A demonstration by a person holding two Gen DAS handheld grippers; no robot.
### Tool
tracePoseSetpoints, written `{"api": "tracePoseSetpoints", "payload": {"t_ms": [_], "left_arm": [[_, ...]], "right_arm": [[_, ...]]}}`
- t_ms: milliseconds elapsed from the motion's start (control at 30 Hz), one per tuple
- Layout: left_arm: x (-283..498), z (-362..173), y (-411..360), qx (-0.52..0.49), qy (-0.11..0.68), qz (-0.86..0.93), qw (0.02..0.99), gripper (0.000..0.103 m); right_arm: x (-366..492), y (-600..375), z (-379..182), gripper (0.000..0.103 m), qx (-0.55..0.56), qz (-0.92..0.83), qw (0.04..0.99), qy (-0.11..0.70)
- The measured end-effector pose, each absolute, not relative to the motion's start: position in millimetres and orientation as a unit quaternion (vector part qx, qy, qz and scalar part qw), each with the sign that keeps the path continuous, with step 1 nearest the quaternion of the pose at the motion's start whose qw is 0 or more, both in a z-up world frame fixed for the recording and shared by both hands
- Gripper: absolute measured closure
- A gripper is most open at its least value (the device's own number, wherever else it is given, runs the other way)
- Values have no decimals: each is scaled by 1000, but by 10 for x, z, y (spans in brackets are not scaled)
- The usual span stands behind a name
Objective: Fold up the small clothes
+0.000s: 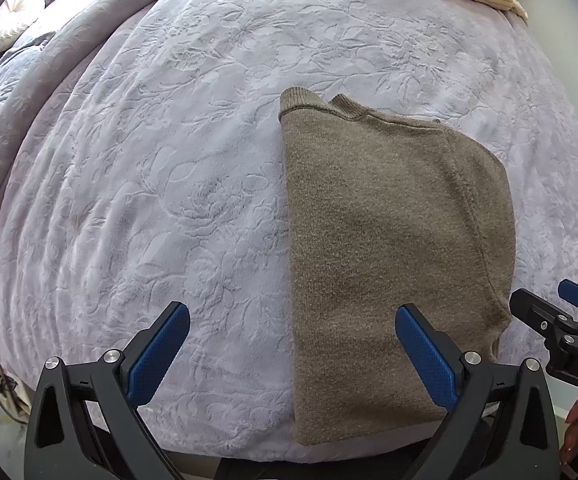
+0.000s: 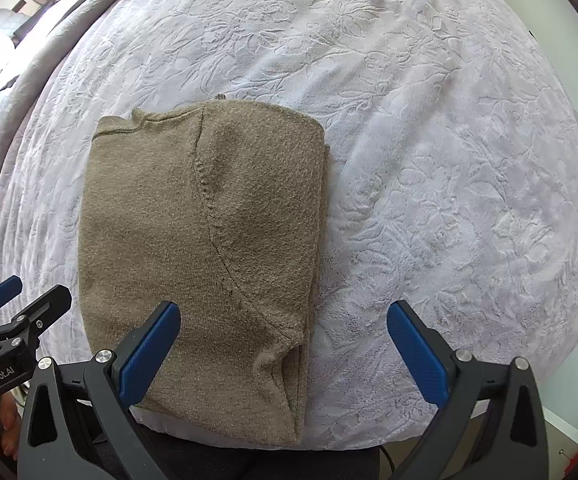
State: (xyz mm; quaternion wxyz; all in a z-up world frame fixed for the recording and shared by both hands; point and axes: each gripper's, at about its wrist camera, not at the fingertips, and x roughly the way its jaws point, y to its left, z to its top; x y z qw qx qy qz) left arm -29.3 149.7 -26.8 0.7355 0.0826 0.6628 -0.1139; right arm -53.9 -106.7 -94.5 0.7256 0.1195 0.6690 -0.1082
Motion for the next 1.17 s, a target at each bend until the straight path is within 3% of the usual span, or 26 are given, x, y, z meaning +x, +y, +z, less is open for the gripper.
{"api": "tracePoseSetpoints", "payload": {"t_ms": [1167], "left_arm": [[-251, -297, 1535, 71, 665, -114, 735, 0]], "right_arm": [[-498, -1090, -998, 0, 120, -106, 721, 675]]}}
